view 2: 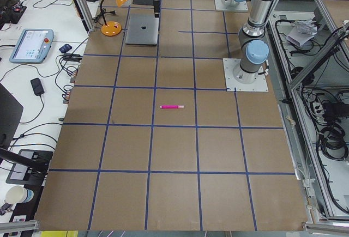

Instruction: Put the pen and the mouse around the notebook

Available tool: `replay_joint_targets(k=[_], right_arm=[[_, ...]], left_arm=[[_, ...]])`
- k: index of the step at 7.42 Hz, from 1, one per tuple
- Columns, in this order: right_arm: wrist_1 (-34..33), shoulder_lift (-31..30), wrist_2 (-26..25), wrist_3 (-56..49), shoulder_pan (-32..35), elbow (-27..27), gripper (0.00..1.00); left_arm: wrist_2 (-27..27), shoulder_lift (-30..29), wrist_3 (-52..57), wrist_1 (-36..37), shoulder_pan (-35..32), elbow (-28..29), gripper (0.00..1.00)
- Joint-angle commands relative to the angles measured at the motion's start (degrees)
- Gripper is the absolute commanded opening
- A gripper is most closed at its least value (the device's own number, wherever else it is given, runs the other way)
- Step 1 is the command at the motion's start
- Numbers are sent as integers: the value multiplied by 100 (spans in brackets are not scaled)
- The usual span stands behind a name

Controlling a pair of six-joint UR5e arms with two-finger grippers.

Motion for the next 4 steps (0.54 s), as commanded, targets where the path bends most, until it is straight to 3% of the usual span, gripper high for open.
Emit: replay_joint_targets(k=[1,4], right_arm=[[-8,0,-17,-28,-37,-4,100],[1,70,-79,-353,-159,-21,100]], left_arm=[[-9,20,-3,2,-4,16,100],[-9,-23,-3,2,-4,24,100]])
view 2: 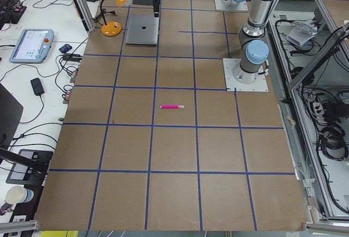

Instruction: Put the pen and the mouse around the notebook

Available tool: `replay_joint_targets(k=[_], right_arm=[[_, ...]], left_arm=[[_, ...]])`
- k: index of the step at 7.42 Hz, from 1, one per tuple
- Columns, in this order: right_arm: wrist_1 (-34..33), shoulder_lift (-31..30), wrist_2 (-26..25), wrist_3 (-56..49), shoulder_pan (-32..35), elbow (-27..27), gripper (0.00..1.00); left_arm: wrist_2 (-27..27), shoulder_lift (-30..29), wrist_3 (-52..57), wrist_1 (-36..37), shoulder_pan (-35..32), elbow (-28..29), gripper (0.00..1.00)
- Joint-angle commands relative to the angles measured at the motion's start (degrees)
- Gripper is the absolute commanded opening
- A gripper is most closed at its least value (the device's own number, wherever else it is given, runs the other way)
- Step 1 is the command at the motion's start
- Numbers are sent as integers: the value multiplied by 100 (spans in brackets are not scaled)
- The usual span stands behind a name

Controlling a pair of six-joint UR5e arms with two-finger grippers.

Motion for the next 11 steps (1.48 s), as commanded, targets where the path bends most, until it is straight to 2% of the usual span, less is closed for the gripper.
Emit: replay_joint_targets(k=[1,3,5,6,7,9,10,11], right_arm=[[50,80,6,-237,-215,-73,100],[51,176,-20,-691,-653,-74,100],[103,177,15,-2330,-1880,-12,100],[95,238,-11,-2817,-2521,119,100],[25,421,-20,-2909,-2998,303,100],[-342,1122,-448,-3293,-3265,357,100],[-449,1317,-459,-3331,-3466,436,100],[-633,1432,-459,-3323,-3538,750,100]], left_arm=[[8,-4,0,0,0,-7,100],[17,-22,9,0,0,-112,100],[87,-22,158,0,87,-269,100],[61,-30,541,9,453,-514,100],[9,-65,1267,44,1188,-752,100],[8,-275,3023,787,2489,-1243,100],[-105,-337,3311,887,3088,-1525,100],[-306,-503,3914,1123,3624,-1788,100]])
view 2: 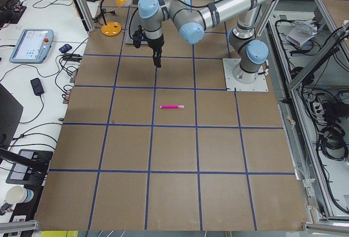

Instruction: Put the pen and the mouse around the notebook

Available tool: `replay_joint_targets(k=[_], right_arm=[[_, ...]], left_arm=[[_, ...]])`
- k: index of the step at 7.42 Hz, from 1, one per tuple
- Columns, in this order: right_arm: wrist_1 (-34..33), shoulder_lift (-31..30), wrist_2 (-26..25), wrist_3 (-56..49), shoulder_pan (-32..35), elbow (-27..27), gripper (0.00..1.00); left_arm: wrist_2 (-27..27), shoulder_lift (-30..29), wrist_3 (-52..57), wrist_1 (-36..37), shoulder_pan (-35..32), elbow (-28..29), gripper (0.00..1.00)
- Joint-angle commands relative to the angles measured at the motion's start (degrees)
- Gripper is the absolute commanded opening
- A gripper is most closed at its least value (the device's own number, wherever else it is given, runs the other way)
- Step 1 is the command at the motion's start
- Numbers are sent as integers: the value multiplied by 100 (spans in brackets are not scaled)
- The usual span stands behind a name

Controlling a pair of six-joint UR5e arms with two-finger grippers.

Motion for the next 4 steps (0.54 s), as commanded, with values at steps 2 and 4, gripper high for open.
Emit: replay_joint_targets(k=[2,4], right_arm=[[-1538,231,-113,-484,-249,1421,100],[-2551,240,-105,-830,-495,2162,100]], left_arm=[[-156,-647,1264,1880,1252,-1063,100],[-60,-930,1186,3061,1210,-1722,100]])
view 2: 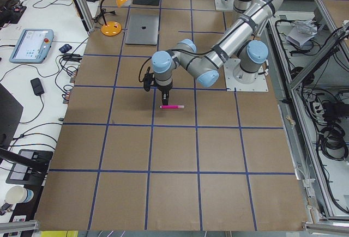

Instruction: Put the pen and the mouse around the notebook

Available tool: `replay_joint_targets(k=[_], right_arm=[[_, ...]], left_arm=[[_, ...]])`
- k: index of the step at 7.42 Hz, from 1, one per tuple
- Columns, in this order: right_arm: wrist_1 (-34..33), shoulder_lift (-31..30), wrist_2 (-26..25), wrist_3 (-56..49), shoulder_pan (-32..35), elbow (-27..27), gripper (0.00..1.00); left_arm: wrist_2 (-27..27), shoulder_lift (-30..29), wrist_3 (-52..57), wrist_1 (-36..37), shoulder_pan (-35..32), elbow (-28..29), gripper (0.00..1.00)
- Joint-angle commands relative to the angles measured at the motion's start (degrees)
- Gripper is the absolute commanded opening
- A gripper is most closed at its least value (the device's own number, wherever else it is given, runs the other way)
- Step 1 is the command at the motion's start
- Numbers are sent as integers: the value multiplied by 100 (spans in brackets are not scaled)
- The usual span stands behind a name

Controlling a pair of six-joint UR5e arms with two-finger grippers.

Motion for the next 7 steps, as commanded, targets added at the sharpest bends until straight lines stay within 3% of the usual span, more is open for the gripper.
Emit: replay_joint_targets(k=[1,3,5,6,7], right_arm=[[-1007,2,38,-555,-224,782,100],[-1440,11,65,-646,-340,1143,98],[-1872,46,65,-655,-340,1399,96],[-1873,72,65,-647,-340,1374,96],[-1890,72,65,-638,-340,1365,95]], left_arm=[[198,-117,-47,905,-1,-670,100],[209,-213,-937,1764,8,-1075,100],[182,-248,-1013,1953,-18,-1191,100],[217,-249,-970,1953,-18,-1174,83],[226,-257,-944,1945,-1,-1148,45]])
